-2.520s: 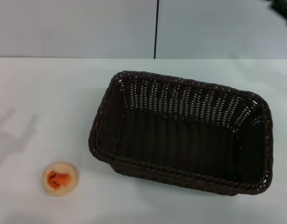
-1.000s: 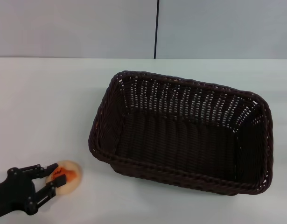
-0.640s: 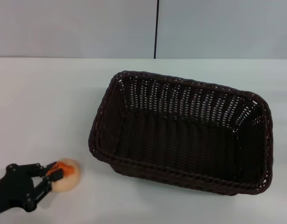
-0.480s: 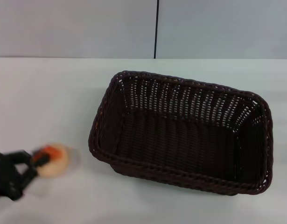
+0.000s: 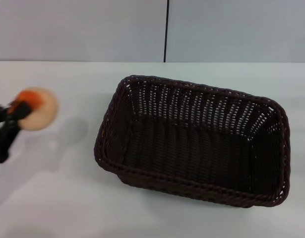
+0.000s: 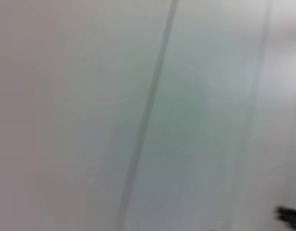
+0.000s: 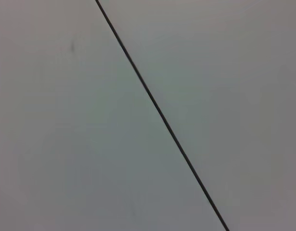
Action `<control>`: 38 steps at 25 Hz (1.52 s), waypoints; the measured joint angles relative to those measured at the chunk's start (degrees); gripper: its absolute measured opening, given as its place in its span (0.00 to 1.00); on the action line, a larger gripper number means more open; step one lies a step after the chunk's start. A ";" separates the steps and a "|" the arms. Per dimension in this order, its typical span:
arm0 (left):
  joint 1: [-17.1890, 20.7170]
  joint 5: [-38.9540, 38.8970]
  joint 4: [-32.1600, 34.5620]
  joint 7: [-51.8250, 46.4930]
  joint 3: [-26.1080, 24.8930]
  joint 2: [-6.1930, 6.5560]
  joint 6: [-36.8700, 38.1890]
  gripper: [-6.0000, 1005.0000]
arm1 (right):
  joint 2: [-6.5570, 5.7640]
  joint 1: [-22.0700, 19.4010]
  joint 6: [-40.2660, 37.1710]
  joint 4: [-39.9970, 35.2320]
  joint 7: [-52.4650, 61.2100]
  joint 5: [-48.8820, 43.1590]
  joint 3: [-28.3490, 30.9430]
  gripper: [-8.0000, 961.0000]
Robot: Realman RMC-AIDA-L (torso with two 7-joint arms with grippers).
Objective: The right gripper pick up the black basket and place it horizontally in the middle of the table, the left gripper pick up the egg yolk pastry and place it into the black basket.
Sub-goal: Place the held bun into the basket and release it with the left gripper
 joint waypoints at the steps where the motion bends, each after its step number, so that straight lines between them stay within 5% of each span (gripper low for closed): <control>1: -1.47 0.21 -1.98 0.23 2.71 -0.04 -0.01 0.08 | 0.00 0.00 -0.01 0.19 -0.01 0.00 0.01 0.37; 7: -5.21 0.43 -5.49 1.13 9.14 -0.19 -0.73 0.06 | -0.02 -0.01 0.07 0.78 -0.13 -0.22 0.01 0.37; 9: -7.51 0.56 -6.75 2.11 16.53 -0.30 -2.89 0.06 | -0.05 0.03 0.66 1.17 -0.88 -0.24 -0.10 0.37; 14: -10.25 0.56 -8.89 2.47 24.02 -0.72 -7.81 0.06 | -0.05 0.55 1.33 1.75 -1.49 -0.37 -0.36 0.37; 21: -10.93 0.22 -11.22 4.90 25.39 -0.84 -14.43 0.06 | -0.01 1.25 1.60 2.37 -2.00 -0.68 -0.71 0.37; 38: -6.84 -2.16 -7.09 4.94 25.18 -0.22 -12.85 0.05 | -0.17 2.24 2.20 3.39 -3.05 -0.71 -1.32 0.37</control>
